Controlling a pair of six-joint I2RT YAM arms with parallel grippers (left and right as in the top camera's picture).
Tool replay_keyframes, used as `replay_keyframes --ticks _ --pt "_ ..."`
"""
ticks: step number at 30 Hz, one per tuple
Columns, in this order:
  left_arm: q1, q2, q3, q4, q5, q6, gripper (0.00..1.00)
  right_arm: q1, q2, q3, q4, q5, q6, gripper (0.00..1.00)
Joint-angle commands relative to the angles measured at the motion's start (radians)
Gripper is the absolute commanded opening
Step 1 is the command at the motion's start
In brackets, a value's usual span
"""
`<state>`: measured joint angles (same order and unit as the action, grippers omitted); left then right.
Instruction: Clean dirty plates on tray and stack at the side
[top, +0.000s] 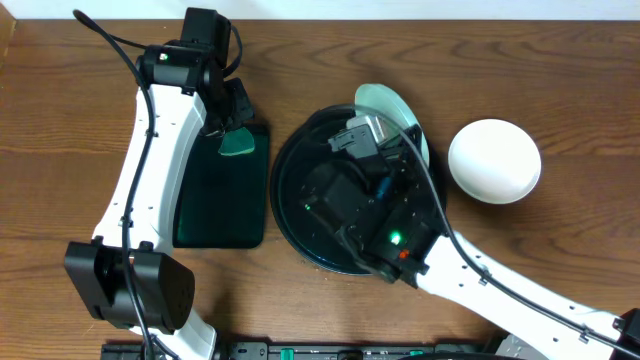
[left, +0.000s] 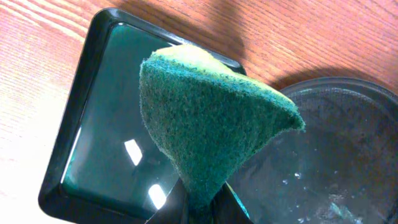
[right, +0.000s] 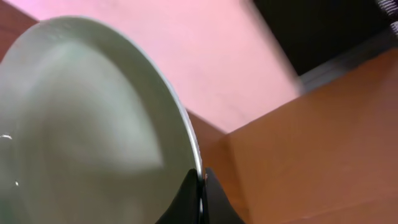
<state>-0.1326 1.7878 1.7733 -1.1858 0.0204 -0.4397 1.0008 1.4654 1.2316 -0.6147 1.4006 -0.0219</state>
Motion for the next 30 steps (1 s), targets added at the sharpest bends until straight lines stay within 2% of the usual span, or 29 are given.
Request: replay_keyframes --ticks 1,6,11,13,16,20,23,25,30 --pt "0.005 0.005 -0.005 -0.001 -0.002 0.016 0.07 0.023 -0.01 0.019 0.005 0.129 -0.07 0.01" --pt "0.005 0.005 -0.005 -0.001 -0.002 0.016 0.07 0.02 -0.01 0.019 -0.006 0.027 -0.049 0.01" --pt "0.005 0.005 -0.005 0.0 -0.002 0.016 0.07 -0.029 -0.01 0.018 -0.135 -0.383 0.135 0.01" --pt "0.005 0.005 -0.005 0.0 -0.002 0.016 0.07 -0.082 -0.01 0.018 -0.18 -0.535 0.267 0.01" --pt "0.005 0.005 -0.005 0.001 -0.002 0.016 0.07 -0.182 -0.011 0.019 -0.193 -0.774 0.354 0.01" --pt "0.005 0.005 -0.005 0.0 -0.002 0.016 0.07 -0.381 -0.037 0.024 -0.19 -1.121 0.373 0.01" --pt "0.005 0.005 -0.005 0.0 -0.002 0.016 0.07 -0.564 -0.073 0.025 -0.195 -1.3 0.374 0.01" --pt "0.005 0.005 -0.005 0.0 -0.002 0.016 0.07 -0.705 -0.091 0.025 -0.215 -1.369 0.383 0.01" --pt "0.005 0.005 -0.005 0.0 -0.002 0.016 0.07 -1.051 -0.08 0.021 -0.29 -1.391 0.403 0.01"
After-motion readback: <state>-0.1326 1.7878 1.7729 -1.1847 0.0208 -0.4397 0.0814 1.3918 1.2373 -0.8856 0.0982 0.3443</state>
